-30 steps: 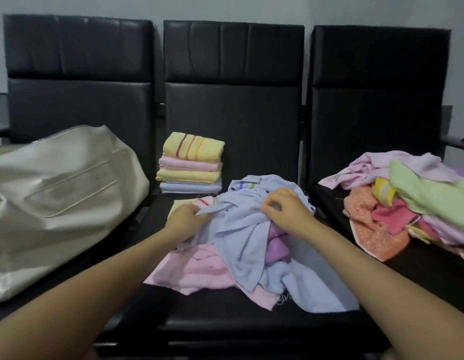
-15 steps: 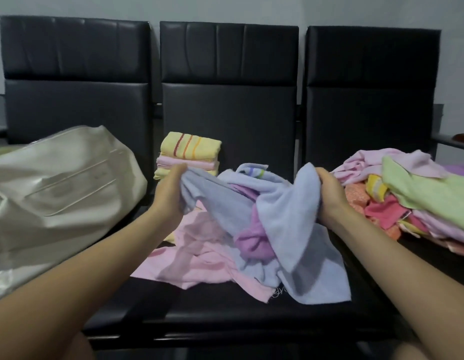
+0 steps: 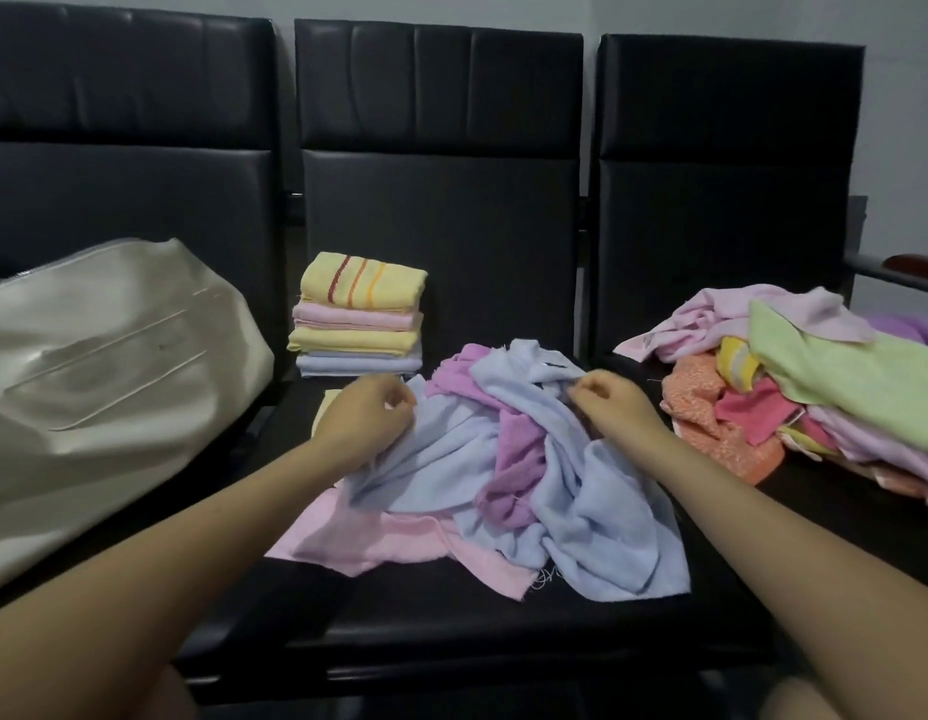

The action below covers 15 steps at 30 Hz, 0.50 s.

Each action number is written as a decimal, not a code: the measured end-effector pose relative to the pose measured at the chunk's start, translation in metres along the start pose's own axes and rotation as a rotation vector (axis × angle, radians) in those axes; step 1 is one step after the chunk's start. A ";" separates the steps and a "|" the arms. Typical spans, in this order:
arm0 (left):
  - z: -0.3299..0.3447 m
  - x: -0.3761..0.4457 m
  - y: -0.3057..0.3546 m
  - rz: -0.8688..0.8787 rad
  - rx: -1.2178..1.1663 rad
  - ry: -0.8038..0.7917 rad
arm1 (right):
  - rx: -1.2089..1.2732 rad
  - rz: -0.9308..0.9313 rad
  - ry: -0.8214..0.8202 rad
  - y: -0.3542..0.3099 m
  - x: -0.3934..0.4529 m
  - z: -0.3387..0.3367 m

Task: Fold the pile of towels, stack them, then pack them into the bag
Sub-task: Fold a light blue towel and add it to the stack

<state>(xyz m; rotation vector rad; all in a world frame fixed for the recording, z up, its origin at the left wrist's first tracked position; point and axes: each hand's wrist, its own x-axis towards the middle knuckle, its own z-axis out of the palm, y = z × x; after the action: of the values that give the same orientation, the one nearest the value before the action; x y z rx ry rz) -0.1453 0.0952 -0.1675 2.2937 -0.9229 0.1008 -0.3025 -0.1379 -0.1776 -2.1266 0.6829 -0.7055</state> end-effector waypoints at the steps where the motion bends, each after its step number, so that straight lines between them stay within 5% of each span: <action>1: 0.002 0.003 0.008 0.050 -0.060 0.095 | 0.065 -0.005 0.068 -0.002 0.005 0.002; 5: 0.022 0.012 0.037 0.079 -0.271 0.176 | 0.128 0.004 0.173 0.001 0.022 0.011; 9: 0.052 0.024 0.054 0.154 -0.229 0.140 | -0.045 -0.056 0.002 0.003 0.031 0.014; 12: 0.063 0.035 0.057 0.177 -0.115 0.089 | 0.062 -0.014 -0.107 0.004 0.031 0.015; 15: 0.063 0.035 0.052 0.127 -0.361 -0.002 | 0.214 -0.002 -0.102 -0.003 0.034 0.011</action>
<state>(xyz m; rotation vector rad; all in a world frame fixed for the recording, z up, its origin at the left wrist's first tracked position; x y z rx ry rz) -0.1626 0.0086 -0.1774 1.9038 -0.9982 -0.0142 -0.2708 -0.1533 -0.1730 -1.9520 0.5254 -0.6364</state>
